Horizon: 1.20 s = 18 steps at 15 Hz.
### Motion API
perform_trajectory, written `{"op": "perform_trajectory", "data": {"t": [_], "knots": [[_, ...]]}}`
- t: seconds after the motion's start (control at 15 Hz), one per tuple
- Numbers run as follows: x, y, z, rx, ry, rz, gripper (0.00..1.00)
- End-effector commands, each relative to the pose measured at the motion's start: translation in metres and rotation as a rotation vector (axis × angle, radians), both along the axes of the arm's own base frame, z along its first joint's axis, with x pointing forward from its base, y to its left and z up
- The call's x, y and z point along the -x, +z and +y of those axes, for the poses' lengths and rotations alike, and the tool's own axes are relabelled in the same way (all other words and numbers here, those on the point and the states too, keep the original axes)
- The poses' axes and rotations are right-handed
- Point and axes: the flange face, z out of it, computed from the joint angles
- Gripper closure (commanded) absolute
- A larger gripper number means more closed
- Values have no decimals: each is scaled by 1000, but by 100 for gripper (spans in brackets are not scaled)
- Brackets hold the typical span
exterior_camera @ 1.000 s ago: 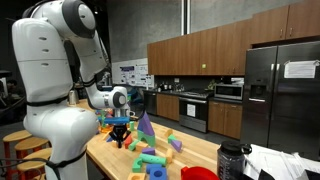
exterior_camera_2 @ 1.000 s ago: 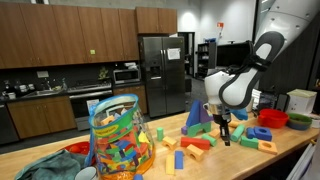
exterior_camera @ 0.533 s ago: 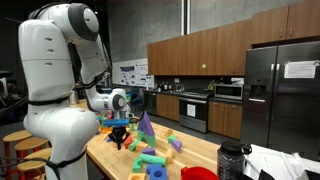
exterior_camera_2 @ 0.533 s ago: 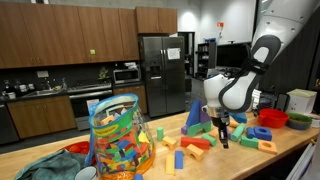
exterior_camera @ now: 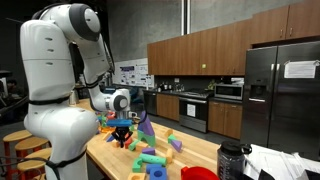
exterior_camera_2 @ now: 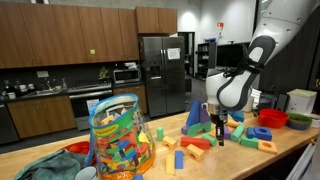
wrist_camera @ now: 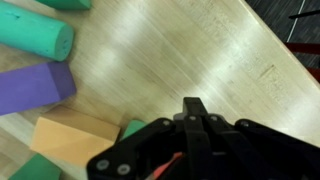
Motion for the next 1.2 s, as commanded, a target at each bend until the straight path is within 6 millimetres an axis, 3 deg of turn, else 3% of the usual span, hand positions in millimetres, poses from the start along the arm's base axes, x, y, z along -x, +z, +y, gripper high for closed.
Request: {"op": "perform_trajectory", "data": {"t": [0.0, 1.13], "knots": [[-11, 2, -17, -55, -29, -43, 100], [-21, 10, -41, -136, -9, -116, 100]]}}
